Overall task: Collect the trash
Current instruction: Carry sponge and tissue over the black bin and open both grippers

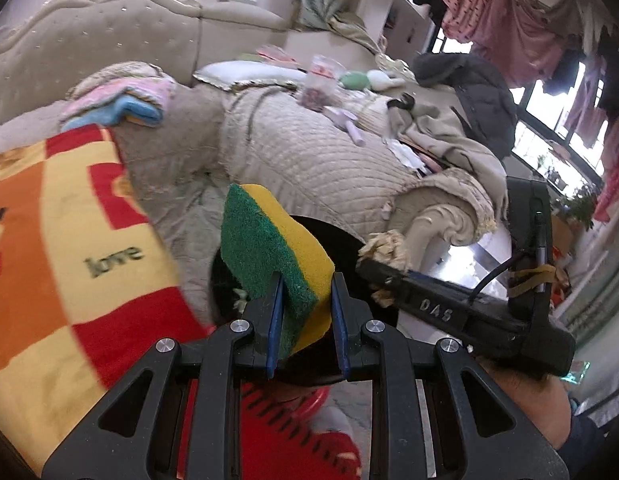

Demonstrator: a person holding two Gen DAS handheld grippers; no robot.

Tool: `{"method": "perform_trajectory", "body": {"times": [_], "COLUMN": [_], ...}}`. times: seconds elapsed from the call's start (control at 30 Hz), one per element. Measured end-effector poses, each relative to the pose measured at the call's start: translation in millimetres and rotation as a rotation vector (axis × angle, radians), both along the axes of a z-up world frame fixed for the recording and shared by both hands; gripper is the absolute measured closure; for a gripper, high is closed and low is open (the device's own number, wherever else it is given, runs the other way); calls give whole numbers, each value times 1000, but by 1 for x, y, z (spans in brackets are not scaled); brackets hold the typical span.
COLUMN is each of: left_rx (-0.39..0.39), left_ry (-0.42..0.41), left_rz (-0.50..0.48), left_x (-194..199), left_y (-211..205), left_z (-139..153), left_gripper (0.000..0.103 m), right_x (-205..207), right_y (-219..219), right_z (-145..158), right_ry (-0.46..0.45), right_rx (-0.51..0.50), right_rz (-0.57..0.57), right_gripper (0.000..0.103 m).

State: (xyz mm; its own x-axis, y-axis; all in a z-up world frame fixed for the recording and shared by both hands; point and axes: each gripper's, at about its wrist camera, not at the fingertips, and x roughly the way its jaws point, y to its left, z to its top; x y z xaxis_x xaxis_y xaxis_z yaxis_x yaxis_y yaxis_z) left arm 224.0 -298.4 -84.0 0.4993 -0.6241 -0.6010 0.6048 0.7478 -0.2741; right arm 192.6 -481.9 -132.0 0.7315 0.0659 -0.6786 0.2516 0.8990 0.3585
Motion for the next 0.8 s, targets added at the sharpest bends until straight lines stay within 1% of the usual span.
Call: {"method": "perform_trajectory", "body": {"times": [0.1, 0.17, 0.37, 0.5, 0.57, 0.6, 0.63, 0.73, 0.8], "left_rx": [-4, 5, -10, -28, -29, -29, -30, -39, -36], "left_ry": [5, 8, 31, 41, 50, 56, 60, 78, 97], "left_rz": [-24, -31, -49, -46, -44, -41, -36, -18, -16], "left_x": [4, 8, 14, 18, 18, 19, 20, 22, 24], "left_y": [-8, -12, -13, -9, -9, -9, -8, -4, -4], "left_z": [-5, -11, -26, -27, -29, -30, -30, -33, -36], "left_gripper": [83, 83, 83, 83, 83, 82, 82, 79, 78], "right_x": [2, 4, 8, 8, 8, 9, 8, 8, 9], "right_y": [-5, -5, 2, -1, -3, -4, -5, -4, -2], "right_z": [-5, -7, -7, -10, -9, -9, -8, -5, -5], "right_ry": [9, 21, 35, 46, 46, 45, 39, 27, 30], "right_rx": [30, 26, -3, 0, 1, 3, 1, -6, -19], "right_rz": [-12, -21, -14, -34, -47, -51, -58, -58, -58], "right_gripper": [73, 73, 73, 73, 65, 57, 55, 55, 55]}}
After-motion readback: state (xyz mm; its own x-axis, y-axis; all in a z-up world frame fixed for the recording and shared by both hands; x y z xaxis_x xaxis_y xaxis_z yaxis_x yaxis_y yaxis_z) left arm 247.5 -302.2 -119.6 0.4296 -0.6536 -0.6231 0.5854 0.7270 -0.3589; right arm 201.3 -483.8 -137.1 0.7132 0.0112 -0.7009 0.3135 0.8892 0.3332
